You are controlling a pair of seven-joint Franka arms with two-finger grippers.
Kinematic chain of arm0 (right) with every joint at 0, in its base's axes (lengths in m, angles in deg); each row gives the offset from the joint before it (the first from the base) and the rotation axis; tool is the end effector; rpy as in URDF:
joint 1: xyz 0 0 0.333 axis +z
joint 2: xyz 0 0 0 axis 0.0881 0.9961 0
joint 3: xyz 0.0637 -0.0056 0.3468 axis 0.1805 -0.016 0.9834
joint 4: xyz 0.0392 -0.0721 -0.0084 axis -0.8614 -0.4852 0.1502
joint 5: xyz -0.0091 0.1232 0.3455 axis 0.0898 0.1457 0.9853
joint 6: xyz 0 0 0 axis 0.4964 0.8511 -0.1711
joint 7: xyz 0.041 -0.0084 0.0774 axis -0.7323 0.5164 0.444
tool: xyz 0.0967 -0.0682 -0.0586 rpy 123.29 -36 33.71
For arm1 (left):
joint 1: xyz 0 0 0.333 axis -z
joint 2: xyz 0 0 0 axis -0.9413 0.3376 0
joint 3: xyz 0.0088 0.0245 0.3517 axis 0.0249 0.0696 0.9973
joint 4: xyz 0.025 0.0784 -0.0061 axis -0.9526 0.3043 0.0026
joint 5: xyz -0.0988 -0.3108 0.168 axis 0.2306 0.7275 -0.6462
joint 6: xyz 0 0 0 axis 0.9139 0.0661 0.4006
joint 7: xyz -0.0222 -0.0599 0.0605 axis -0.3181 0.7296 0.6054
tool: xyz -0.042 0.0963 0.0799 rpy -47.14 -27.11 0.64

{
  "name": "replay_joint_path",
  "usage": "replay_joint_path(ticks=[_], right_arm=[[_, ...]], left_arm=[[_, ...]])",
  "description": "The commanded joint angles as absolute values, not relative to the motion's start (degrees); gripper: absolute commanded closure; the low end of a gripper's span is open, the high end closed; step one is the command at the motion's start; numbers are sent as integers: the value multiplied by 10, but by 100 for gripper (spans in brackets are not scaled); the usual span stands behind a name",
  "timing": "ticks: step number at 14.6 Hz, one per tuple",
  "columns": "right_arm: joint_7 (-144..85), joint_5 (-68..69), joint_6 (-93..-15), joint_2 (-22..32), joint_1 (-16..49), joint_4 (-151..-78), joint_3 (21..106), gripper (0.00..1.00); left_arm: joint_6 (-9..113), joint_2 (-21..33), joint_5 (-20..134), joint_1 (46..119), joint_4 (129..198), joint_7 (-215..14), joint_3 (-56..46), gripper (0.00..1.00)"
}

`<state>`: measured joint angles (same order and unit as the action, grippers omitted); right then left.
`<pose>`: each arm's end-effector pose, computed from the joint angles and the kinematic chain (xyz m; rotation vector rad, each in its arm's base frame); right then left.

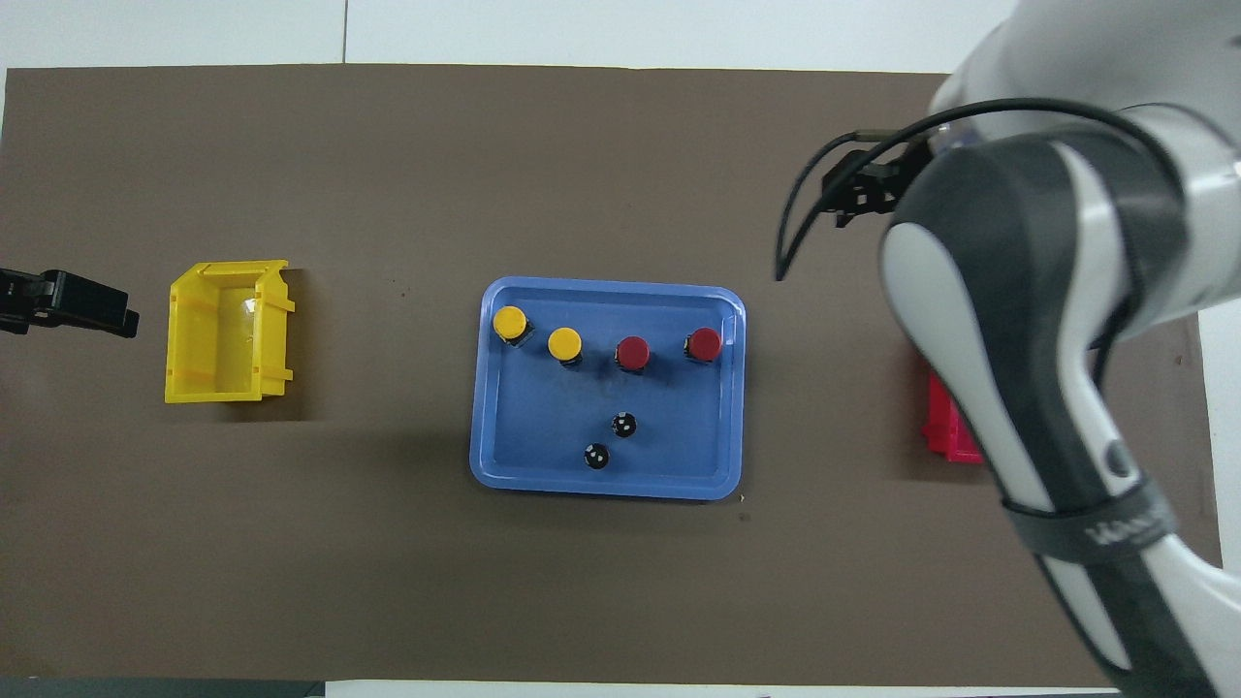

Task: Sort red and yellow buttons by color
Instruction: 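Reach the right gripper to the red button nearest the red bin and grasp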

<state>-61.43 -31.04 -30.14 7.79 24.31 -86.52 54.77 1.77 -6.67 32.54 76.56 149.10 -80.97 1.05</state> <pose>0.6067 0.1974 0.5660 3.1116 -0.1433 0.0009 0.5044 -0.0294 0.6157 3.1173 -0.2055 -0.1285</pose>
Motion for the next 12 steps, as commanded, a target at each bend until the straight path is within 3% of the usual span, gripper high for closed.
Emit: replay_joint_path(ticks=[1,3,5,12], right_arm=[[-663,-305,-427,54,292,-1006,546,0],[-671,-305,-532,31,305,-1109,546,0],[-673,-305,-584,37,316,-1149,546,0],[-683,-304,-634,43,333,-1205,548,0]], left_arm=[[17,-76,318,765,1500,-809,11,0],[17,-76,318,765,1500,-809,11,0],[17,-76,318,765,1500,-809,11,0],[17,-76,318,765,1500,-809,11,0]])
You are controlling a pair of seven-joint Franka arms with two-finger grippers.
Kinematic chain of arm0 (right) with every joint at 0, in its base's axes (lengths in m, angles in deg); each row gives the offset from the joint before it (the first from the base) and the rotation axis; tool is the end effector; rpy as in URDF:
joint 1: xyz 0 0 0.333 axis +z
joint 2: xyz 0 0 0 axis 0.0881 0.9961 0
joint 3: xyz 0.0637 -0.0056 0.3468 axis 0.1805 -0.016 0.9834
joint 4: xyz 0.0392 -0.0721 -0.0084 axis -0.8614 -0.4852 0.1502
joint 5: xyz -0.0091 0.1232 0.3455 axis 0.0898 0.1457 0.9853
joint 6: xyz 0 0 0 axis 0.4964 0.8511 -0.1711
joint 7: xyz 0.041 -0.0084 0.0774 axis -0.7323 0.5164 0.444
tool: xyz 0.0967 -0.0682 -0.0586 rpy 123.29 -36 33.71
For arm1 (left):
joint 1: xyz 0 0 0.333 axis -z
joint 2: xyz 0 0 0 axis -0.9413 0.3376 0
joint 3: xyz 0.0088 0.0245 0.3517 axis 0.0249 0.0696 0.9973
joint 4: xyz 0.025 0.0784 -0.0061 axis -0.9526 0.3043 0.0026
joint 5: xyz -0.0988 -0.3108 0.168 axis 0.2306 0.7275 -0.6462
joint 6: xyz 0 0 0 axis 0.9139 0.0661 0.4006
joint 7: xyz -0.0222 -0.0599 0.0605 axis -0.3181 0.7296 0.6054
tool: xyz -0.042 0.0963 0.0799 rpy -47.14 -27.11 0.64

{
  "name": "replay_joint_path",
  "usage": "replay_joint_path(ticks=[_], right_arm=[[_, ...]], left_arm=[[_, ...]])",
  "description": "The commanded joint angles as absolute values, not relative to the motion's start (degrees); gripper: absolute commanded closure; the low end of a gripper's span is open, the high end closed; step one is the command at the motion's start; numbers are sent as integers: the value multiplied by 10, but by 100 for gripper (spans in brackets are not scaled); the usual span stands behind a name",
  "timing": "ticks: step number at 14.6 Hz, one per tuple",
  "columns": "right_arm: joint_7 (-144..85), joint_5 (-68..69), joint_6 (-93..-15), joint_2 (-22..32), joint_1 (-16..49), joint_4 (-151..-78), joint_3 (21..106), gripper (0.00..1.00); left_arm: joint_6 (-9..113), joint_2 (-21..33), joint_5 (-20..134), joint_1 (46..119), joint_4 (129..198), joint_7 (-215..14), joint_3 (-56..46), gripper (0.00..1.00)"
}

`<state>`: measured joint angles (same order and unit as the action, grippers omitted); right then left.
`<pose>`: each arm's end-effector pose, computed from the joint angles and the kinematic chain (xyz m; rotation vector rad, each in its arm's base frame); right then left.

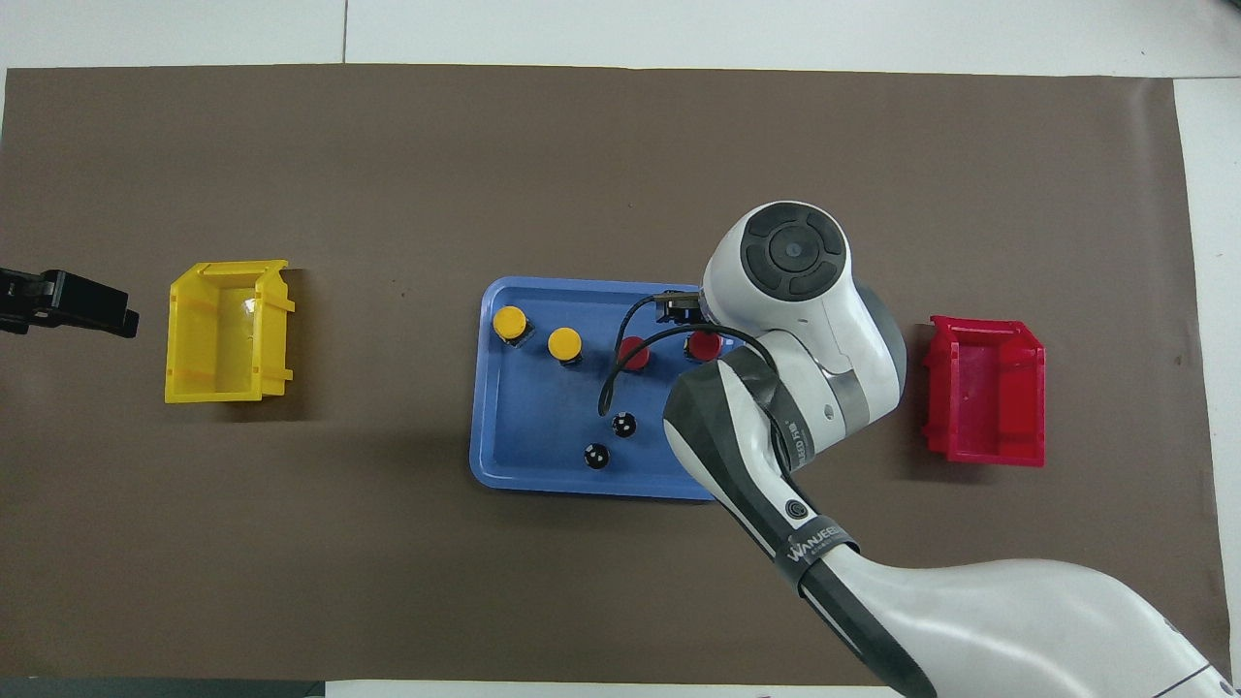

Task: Sort red and yellow buttons by color
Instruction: 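Reach the right gripper to the red button nearest the red bin and grasp, then lift the red button off the blue tray with the right gripper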

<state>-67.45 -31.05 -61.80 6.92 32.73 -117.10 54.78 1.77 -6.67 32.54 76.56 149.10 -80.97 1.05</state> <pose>0.5535 0.2753 0.3847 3.1332 -0.0636 0.0506 0.5044 -0.0294 0.6157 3.1173 -0.2055 -0.1285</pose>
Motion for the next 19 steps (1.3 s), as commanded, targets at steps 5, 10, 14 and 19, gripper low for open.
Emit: replay_joint_path(ticks=[5,10,14,19], right_arm=[[-691,-303,-647,41,339,-1217,549,11],[-692,-300,-667,43,341,-1230,549,21],[-694,-300,-676,48,341,-1230,549,32],[-718,-300,-692,59,359,-1232,549,41]], left_arm=[[17,-76,318,765,1500,-809,11,0],[17,-76,318,765,1500,-809,11,0],[17,-76,318,765,1500,-809,11,0],[17,-76,318,765,1500,-809,11,0]])
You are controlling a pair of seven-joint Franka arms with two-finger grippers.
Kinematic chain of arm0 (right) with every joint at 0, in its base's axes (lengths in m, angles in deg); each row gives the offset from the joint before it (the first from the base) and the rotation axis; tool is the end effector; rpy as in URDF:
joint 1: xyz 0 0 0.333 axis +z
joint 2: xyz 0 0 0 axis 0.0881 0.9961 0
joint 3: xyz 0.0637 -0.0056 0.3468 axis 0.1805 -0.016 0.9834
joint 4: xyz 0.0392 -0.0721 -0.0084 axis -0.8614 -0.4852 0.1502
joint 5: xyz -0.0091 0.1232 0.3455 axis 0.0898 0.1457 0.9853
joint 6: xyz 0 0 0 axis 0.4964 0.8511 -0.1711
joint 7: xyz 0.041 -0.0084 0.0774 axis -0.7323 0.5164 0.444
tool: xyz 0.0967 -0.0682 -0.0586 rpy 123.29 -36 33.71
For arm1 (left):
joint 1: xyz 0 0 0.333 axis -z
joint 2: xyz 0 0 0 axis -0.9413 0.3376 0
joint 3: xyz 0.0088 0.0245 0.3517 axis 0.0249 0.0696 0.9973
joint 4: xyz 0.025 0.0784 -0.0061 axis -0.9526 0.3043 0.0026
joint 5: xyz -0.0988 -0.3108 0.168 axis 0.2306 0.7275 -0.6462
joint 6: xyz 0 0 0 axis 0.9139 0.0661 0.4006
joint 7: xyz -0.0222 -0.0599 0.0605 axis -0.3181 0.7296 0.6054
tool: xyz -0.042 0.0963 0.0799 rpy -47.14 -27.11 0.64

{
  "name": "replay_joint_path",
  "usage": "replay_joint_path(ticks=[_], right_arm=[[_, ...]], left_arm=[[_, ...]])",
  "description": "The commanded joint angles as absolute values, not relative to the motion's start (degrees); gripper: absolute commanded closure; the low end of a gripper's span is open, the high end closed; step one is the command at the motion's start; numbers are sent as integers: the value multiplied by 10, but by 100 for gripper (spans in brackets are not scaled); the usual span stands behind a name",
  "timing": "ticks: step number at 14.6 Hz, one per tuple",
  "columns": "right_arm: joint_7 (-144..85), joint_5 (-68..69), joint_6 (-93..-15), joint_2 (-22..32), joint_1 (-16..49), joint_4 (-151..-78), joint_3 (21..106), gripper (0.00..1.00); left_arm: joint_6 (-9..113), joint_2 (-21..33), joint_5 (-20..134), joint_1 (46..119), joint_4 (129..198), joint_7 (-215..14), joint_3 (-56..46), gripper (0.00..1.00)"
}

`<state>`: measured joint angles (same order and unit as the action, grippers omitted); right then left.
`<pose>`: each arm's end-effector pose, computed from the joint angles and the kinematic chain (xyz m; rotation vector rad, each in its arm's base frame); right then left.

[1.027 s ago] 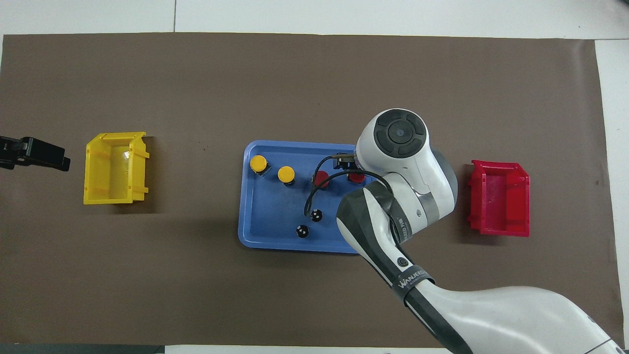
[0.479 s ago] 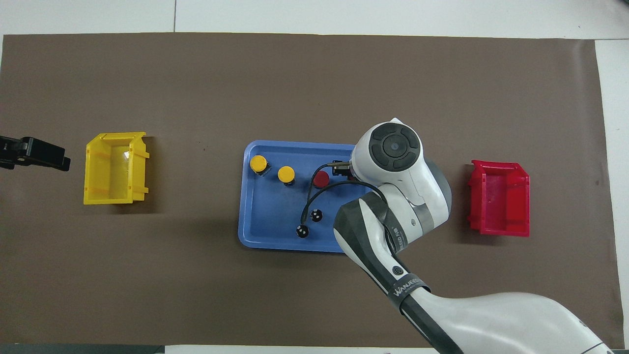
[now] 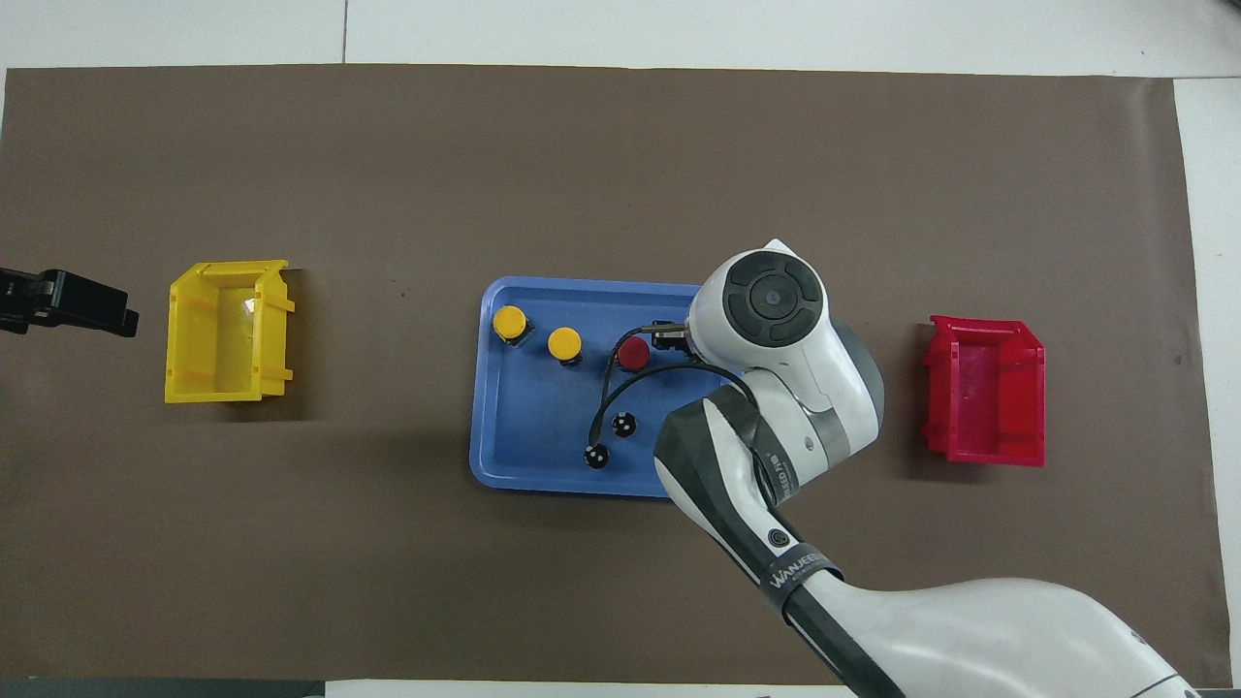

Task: Sort red and yellow buttons by color
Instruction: 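Lift the red button off the blue tray with the right gripper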

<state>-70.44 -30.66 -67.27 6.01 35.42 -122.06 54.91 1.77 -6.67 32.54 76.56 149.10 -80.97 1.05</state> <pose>0.5288 0.2967 0.3659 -3.1266 0.0731 -0.0786 0.5044 -0.0294 0.6157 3.1173 -0.2055 -0.1285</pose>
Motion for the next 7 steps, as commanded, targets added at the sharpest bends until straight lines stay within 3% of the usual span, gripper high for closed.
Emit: replay_joint_path(ticks=[1,4,5,7], right_arm=[[-716,-300,-691,59,358,-1232,549,46],[-706,-300,-682,60,350,-1228,549,78],[-704,-300,-675,60,346,-1224,549,84],[-703,-300,-635,56,335,-1195,549,87]], left_arm=[[17,-76,318,765,1500,-809,11,0],[17,-76,318,765,1500,-809,11,0],[17,-76,318,765,1500,-809,11,0],[17,-76,318,765,1500,-809,11,0]])
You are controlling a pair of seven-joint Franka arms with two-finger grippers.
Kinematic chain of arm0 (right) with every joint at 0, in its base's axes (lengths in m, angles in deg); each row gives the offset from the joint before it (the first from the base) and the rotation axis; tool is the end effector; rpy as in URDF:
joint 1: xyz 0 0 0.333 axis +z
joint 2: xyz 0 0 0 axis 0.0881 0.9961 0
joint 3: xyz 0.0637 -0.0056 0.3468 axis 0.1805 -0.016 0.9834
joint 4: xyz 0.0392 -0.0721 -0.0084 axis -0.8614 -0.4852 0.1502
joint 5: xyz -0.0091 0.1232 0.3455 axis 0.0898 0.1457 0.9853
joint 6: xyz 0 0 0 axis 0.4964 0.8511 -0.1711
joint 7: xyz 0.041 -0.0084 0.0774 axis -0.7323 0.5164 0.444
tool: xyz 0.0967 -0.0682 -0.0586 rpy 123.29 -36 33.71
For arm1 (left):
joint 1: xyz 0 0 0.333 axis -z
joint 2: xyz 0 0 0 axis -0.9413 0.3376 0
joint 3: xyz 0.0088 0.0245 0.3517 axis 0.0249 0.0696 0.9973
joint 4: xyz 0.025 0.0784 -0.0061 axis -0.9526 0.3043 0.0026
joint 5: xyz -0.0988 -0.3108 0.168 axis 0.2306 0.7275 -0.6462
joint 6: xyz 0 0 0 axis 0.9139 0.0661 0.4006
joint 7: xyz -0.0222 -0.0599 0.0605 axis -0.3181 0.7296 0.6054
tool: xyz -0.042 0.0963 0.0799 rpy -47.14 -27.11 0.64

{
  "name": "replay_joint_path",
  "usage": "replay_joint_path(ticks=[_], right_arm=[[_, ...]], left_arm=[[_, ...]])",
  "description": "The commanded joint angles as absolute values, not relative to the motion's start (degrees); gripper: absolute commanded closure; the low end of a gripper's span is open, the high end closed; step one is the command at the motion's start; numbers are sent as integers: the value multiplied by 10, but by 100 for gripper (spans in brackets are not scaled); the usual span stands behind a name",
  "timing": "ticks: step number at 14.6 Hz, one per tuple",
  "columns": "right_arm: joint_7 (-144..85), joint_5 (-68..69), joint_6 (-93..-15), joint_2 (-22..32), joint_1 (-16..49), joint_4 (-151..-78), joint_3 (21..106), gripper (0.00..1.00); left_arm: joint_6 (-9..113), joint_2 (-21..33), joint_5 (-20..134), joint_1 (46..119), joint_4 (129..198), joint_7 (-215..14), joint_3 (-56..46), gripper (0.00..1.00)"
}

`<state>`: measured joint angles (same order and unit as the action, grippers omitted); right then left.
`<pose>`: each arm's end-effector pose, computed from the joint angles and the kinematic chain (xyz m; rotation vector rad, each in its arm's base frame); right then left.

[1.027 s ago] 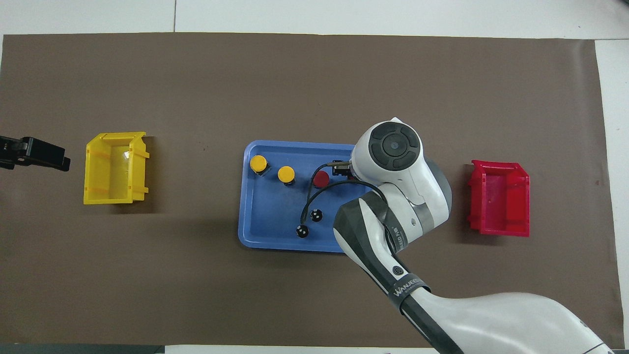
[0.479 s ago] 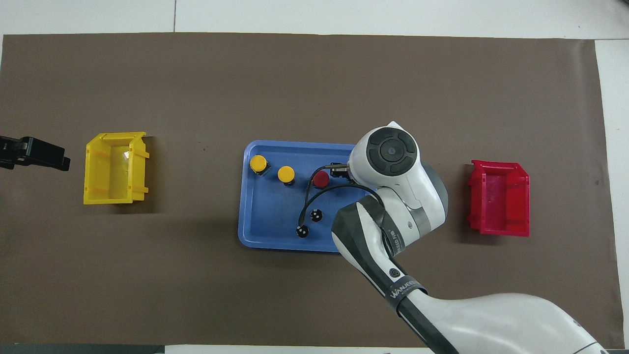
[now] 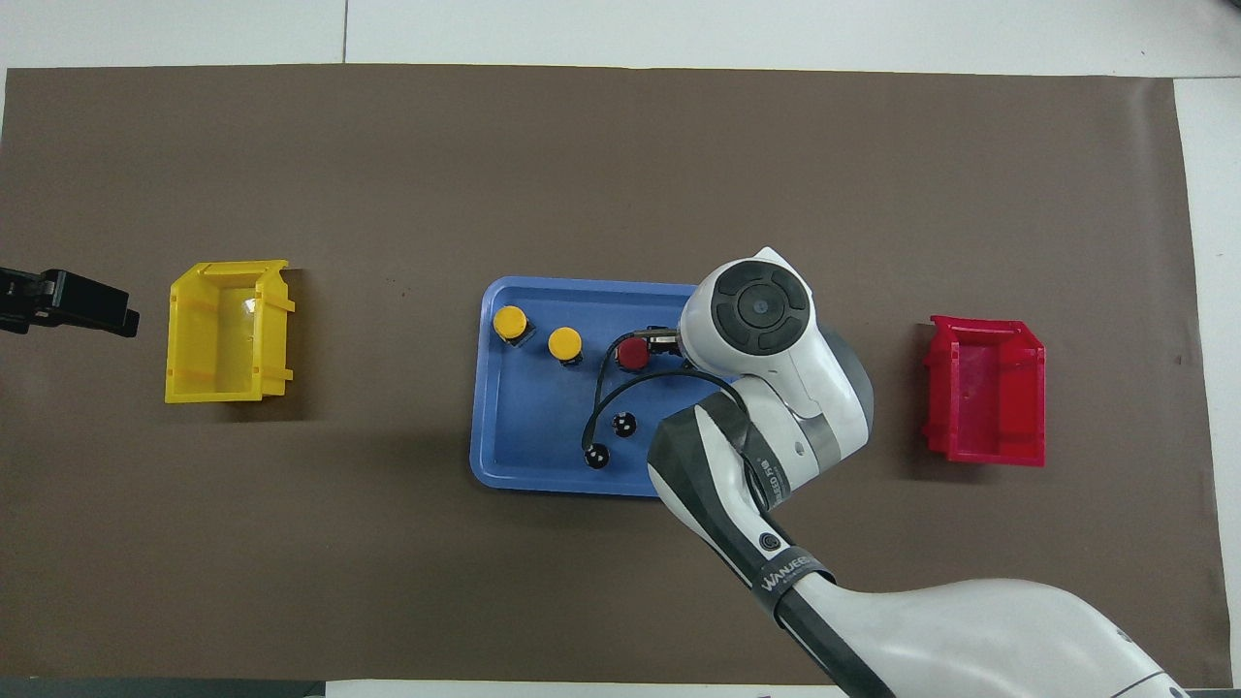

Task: Sort red and yellow buttons by color
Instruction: 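Lift the red button off the blue tray with the right gripper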

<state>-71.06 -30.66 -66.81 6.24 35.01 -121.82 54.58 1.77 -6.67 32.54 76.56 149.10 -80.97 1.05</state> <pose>0.5327 0.2901 0.3646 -3.1313 0.1100 -0.0696 0.5044 -0.0294 0.6157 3.1173 -0.2055 -0.1285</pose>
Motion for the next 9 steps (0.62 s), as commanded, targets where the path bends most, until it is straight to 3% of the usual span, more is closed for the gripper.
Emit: replay_joint_path(ticks=[1,3,5,9], right_arm=[[-703,-300,-604,53,327,-1169,549,87],[-682,-300,-547,19,309,-1142,549,87],[-614,-300,-500,-43,263,-1160,549,87],[-418,-272,-461,-176,125,-1279,549,87]], left_arm=[[17,-76,318,765,1500,-809,11,0],[18,-76,318,765,1500,-809,11,0],[17,-76,318,765,1500,-809,11,0],[17,-76,318,765,1500,-809,11,0]])
